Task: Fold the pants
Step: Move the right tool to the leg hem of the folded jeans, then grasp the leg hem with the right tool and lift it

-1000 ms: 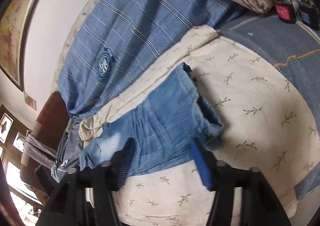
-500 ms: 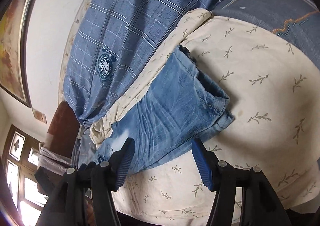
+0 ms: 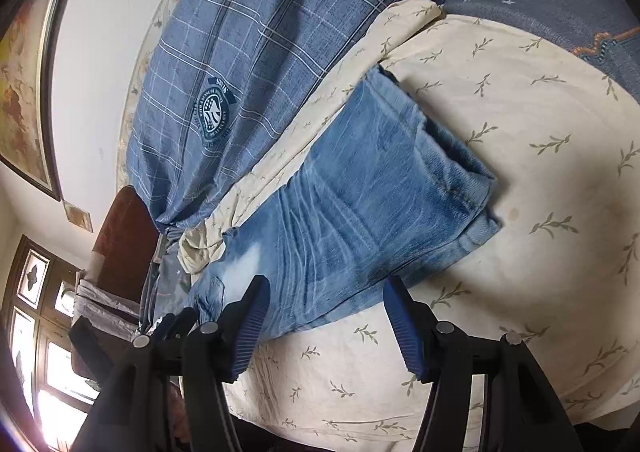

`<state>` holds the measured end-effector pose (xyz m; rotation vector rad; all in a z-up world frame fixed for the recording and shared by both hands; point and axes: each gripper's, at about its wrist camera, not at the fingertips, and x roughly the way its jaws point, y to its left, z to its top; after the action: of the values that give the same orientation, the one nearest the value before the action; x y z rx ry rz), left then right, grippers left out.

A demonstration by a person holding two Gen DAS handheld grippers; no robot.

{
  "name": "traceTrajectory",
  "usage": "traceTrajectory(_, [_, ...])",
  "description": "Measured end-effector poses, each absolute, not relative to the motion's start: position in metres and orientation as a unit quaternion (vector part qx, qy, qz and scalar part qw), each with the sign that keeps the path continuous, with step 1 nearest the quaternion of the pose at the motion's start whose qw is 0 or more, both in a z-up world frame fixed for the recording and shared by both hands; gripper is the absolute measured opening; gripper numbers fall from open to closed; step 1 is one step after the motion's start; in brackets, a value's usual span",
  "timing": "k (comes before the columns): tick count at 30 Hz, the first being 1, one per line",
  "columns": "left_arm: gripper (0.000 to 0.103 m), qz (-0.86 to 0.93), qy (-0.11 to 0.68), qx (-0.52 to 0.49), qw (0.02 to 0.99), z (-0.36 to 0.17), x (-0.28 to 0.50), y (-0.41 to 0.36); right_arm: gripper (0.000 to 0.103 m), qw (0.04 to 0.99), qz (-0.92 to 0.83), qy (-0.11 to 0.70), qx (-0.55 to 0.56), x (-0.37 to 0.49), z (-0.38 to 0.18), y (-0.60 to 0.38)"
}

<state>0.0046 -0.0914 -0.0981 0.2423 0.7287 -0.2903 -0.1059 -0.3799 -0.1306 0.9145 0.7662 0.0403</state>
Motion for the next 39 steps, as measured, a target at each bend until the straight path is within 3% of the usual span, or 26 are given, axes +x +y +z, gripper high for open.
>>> traceTrajectory(39, [0.088,-0.137,0.398,0.126,0.899,-0.146,0.035,-0.086,0.062,0.776,-0.055,0.369,0.509,-0.109,-0.159,-0.414])
